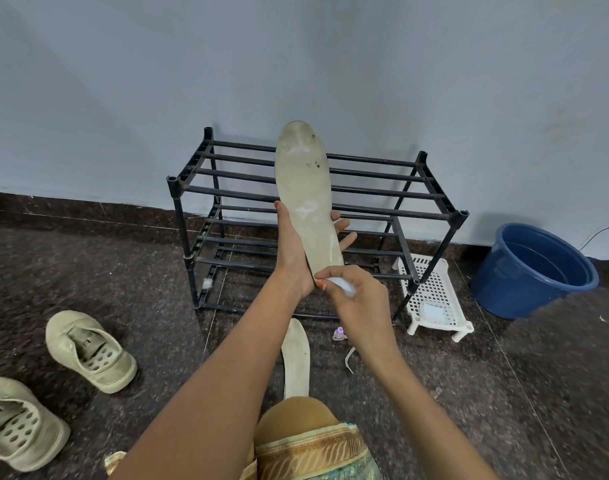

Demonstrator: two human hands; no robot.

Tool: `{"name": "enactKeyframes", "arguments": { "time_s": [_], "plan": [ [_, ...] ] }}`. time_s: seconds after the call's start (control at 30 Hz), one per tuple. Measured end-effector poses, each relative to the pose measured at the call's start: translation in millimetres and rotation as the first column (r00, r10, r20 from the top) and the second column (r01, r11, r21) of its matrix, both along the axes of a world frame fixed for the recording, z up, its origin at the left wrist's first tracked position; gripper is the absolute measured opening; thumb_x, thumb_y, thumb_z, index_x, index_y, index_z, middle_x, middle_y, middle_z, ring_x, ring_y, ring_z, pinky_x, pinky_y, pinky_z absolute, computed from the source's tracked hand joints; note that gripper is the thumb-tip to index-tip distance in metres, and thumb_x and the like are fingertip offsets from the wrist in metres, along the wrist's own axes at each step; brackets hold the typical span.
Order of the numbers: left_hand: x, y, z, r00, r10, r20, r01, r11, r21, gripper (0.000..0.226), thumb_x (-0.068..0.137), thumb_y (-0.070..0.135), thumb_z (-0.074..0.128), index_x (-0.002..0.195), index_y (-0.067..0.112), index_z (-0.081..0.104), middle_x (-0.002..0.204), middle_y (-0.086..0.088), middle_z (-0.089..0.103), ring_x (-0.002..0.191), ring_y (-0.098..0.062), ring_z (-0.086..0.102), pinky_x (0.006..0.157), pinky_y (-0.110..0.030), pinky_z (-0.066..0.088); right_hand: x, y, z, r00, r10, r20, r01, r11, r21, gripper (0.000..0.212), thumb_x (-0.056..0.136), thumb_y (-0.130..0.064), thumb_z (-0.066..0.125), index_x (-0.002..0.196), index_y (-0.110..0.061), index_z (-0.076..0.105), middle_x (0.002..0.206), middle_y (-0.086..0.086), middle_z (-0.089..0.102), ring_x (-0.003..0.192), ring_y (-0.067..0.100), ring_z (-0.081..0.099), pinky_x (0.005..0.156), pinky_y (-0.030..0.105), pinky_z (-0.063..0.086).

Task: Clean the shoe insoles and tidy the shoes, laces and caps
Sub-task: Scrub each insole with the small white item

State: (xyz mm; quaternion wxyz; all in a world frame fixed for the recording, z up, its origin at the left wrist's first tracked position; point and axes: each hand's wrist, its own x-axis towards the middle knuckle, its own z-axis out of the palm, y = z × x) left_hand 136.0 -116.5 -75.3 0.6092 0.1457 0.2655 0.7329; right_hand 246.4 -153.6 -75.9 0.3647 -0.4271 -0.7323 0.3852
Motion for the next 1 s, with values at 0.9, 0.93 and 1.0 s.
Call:
{"name": "enactKeyframes", "arguments": {
  "time_s": [0.9,0.93,1.0],
  "plan": [
    [-1.4,0.3,1.0,0.998,0.062,-0.016,-0.062,0.997,-0.042,0.078,0.091,0.067,0.012,0.099,0.007,0.061,0.08,-0.008,0.061,0.068,-0.017,0.062,0.073,-0.036,0.058,2.3,2.6,-5.1,0.99,-0.022,0.139,0.013,0.998,0.064,0.014,0.085,-0.008,0.06,0.085,-0.02,0.068,0.092,-0.007,0.062,0.098,0.015,0.053,0.082,0.024,0.038],
    [-1.2,0.6,0.5,0.999,0.048,-0.019,-0.049,0.998,-0.045,0.078,0.091,0.067,0.011,0.097,0.007,0.062,0.079,-0.008,0.061,0.067,-0.017,0.062,0.075,-0.037,0.057,3.1,3.8,-6.0,0.983,-0.03,0.182,0.009,0.994,0.113,0.013,0.085,-0.008,0.059,0.087,-0.018,0.068,0.094,-0.005,0.063,0.097,0.016,0.052,0.081,0.024,0.037],
    [-0.5,1.2,-0.2,0.999,0.01,-0.033,-0.012,0.999,-0.047,0.079,0.091,0.068,0.01,0.095,0.008,0.061,0.076,-0.007,0.06,0.065,-0.016,0.062,0.078,-0.039,0.055,5.1,8.6,-8.4,0.959,-0.075,0.273,0.007,0.971,0.241,0.014,0.084,-0.007,0.06,0.09,-0.015,0.069,0.096,-0.001,0.063,0.094,0.017,0.051,0.077,0.024,0.036]
  ]
}}
